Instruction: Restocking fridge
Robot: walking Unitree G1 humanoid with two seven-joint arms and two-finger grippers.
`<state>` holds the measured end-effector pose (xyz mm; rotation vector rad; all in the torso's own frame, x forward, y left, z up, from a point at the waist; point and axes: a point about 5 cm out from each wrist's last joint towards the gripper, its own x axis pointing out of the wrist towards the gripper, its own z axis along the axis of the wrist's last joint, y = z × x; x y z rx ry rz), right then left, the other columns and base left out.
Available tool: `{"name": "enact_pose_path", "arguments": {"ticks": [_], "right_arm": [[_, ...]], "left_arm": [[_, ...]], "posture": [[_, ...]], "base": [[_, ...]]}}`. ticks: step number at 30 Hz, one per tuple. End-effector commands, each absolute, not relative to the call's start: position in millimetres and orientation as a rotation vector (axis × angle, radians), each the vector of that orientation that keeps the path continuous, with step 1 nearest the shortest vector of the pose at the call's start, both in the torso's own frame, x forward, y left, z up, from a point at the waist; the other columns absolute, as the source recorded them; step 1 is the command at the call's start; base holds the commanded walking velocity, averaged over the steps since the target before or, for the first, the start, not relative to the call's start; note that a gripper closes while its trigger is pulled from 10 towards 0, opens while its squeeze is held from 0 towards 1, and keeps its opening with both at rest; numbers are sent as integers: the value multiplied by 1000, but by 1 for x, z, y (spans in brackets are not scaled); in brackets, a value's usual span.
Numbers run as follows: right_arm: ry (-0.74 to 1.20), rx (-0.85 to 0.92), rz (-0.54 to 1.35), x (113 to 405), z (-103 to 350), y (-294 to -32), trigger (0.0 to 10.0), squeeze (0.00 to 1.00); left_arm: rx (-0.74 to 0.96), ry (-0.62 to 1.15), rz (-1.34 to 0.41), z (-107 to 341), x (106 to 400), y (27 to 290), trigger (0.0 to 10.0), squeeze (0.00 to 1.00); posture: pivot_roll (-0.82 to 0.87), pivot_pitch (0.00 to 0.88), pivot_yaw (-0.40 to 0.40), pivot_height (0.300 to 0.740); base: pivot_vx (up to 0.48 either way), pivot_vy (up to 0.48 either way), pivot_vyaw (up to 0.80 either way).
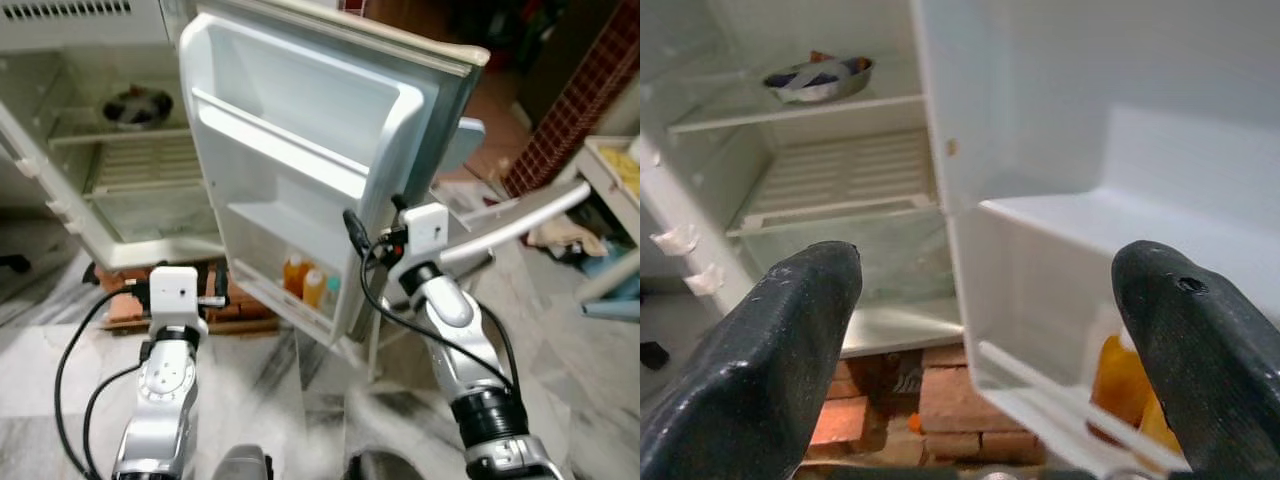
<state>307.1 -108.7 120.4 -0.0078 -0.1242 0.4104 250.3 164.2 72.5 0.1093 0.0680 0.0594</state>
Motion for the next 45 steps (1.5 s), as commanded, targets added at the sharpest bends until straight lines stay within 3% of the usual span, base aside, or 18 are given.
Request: {"name": "enact_pose_path", "arguments": {"ticks": [1, 14, 16, 18, 25, 36, 45], "right_arm": [[-122, -10, 346, 309, 121, -123, 10000, 0], [-122, -10, 346, 309, 121, -123, 10000, 0], [9, 128, 786, 283, 111, -99, 10000, 0], [65, 199, 1027, 264, 109, -90, 10000, 0], [135, 151, 1131, 260, 104, -99, 10000, 0], [148, 25, 1094, 269, 101, -108, 10000, 0], [-13, -7, 722, 310, 124, -126, 10000, 0]], "left_arm": [[104, 70, 48, 72, 249, 159, 10000, 0], [104, 70, 48, 72, 249, 159, 10000, 0], [117, 85, 28, 70, 247, 158, 10000, 0], [125, 93, 22, 70, 246, 157, 10000, 0], [135, 86, 14, 70, 245, 157, 10000, 0], [146, 90, 3, 70, 244, 156, 10000, 0], [136, 95, 69, 71, 242, 163, 10000, 0]], "posture": [[94, 81, -22, 740], [94, 81, -22, 740], [104, 86, -14, 740], [106, 86, -15, 740], [110, 85, -13, 740], [115, 86, -13, 740], [117, 92, -11, 740]], "base": [[394, -270, 625], [394, -270, 625], [0, 0, 0], [0, 0, 0], [0, -136, 0], [0, -339, 0], [0, 0, 0]]}}
